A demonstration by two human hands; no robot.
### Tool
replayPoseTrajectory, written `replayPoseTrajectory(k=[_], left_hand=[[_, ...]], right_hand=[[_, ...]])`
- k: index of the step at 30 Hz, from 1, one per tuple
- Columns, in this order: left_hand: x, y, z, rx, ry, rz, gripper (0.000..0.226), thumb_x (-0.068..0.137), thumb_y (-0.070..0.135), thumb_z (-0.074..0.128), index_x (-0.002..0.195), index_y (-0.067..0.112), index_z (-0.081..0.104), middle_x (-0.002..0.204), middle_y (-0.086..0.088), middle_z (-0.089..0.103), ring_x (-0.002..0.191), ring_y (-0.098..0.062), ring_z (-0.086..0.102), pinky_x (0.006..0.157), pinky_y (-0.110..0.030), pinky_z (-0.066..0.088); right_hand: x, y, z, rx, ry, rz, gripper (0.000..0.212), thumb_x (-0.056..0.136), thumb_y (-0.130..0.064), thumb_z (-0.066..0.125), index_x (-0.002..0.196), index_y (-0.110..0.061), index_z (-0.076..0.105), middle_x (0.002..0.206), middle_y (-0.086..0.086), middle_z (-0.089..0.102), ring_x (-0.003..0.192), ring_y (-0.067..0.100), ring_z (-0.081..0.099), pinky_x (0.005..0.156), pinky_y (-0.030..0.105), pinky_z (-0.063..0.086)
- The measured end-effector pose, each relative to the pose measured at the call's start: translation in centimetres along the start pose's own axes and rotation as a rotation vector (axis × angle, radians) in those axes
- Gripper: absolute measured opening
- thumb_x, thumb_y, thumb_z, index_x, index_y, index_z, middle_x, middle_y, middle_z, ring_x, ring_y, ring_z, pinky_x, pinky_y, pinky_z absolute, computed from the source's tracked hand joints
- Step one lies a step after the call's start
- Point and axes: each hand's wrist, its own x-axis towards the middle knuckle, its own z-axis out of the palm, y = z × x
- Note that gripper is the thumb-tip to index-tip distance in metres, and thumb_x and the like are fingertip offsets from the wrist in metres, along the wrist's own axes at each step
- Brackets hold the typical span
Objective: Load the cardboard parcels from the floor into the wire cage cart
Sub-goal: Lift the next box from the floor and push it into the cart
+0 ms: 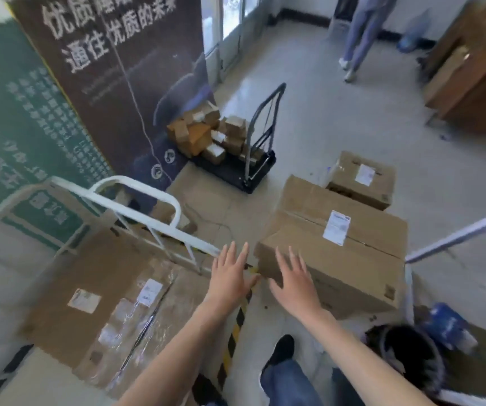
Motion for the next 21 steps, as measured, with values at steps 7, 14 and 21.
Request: replayPoseTrajectory(k=[7, 14, 21], left_hand=[[7.2, 13.9, 4.4, 0.053, -0.097, 0.193, 0.084, 0.095, 0.056, 0.049, 0.159, 0.028, 0.003, 0.167, -0.011, 0.003, 0.153, -0.027, -0.002, 0.123, -0.046, 0.01], [11.6, 18.8, 9.0, 0.057, -0.263, 0.162, 0.089, 0.092, 0.058, 0.055, 0.159, 0.029, 0.003, 0.167, -0.009, 0.003, 0.153, -0.026, -0.003, 0.123, -0.044, 0.008], [18.4, 14.7, 9.3, -0.048, -0.295, -0.089, 0.097, 0.088, 0.054, 0.063, 0.159, 0.015, 0.01, 0.165, -0.009, 0.017, 0.152, -0.027, 0.013, 0.122, -0.045, 0.016]], right_hand=[[-0.4, 14.9, -5.3, 0.126, 0.142, 0.245, 0.083, 0.098, -0.051, 0.047, 0.159, -0.03, -0.004, 0.168, 0.004, -0.009, 0.153, 0.026, -0.009, 0.122, 0.043, 0.003], [0.4, 25.5, -5.9, 0.242, 0.088, 0.421, 0.086, 0.096, -0.056, 0.047, 0.158, -0.035, -0.007, 0.167, -0.002, -0.011, 0.154, 0.027, -0.002, 0.121, 0.046, 0.011], [2.5, 32.2, -3.3, 0.382, -0.04, 0.588, 0.085, 0.098, -0.05, 0.051, 0.16, -0.024, 0.0, 0.168, 0.002, -0.003, 0.154, 0.024, 0.002, 0.122, 0.047, 0.018]])
